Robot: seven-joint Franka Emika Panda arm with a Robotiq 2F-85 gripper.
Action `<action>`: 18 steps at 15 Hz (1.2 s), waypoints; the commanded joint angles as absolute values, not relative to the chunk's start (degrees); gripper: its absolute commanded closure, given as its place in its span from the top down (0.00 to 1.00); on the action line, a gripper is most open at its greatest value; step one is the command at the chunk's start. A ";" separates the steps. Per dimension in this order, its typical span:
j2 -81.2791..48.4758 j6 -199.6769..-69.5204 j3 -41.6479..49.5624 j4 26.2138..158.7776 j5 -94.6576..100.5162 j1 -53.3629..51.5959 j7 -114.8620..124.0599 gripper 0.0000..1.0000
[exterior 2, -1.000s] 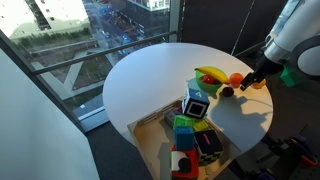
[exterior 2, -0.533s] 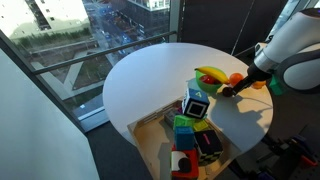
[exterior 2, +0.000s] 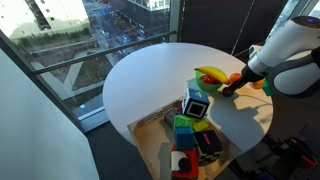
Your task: Put the plum in the green bowl.
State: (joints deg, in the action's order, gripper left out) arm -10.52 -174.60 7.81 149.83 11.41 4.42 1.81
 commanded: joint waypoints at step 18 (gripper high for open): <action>-17.21 -182.55 12.85 147.40 9.65 -0.24 -1.11 0.36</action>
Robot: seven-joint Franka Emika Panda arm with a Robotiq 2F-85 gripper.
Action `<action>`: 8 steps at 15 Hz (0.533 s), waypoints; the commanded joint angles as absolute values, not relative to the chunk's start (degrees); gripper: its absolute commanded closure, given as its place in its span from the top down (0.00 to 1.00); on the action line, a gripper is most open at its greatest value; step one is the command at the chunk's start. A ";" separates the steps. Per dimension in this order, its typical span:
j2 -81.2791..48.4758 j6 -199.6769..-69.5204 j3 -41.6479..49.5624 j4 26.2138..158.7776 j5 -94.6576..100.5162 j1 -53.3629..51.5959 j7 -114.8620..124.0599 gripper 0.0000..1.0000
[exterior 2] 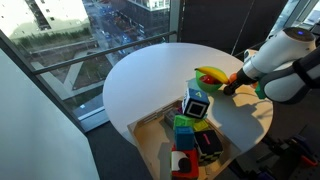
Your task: Put the plum in the green bowl.
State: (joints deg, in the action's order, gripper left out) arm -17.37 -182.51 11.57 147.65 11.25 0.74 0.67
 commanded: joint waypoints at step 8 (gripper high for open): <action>-10.62 -173.92 14.85 149.04 8.73 0.24 0.79 0.36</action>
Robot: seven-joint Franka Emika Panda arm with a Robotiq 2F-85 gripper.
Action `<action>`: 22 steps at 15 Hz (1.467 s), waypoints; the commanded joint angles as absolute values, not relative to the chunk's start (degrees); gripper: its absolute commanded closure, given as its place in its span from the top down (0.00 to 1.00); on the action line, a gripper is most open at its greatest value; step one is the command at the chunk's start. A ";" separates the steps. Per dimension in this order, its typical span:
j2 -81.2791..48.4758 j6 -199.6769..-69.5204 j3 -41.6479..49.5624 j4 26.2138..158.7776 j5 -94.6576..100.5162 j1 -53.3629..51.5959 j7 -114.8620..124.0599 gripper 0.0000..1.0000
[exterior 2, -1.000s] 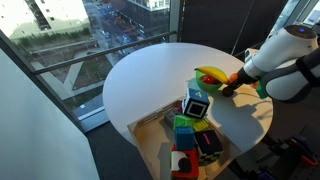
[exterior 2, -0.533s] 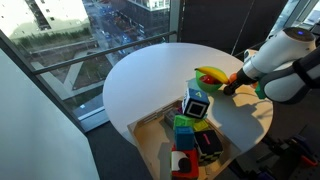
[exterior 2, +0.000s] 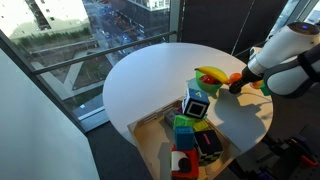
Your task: Put the plum in the green bowl.
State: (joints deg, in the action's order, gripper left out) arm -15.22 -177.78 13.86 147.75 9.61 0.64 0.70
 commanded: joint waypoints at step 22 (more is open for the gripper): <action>-6.53 -166.31 16.18 138.07 15.06 -1.46 25.28 0.36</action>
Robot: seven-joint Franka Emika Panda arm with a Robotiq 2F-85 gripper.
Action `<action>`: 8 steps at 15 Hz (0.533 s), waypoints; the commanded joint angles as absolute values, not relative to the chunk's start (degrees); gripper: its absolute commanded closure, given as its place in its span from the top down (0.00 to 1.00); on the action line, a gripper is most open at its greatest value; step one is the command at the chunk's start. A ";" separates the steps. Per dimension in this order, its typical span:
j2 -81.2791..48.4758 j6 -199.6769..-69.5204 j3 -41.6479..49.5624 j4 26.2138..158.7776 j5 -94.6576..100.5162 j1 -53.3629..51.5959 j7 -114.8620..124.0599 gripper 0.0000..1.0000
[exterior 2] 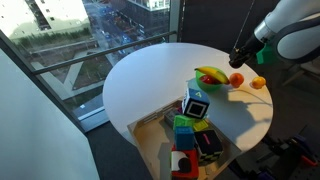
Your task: Put the plum in the green bowl.
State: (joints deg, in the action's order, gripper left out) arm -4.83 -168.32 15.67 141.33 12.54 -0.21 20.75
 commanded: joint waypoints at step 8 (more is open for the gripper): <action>-11.94 -166.25 16.65 133.03 17.71 -4.70 31.96 0.36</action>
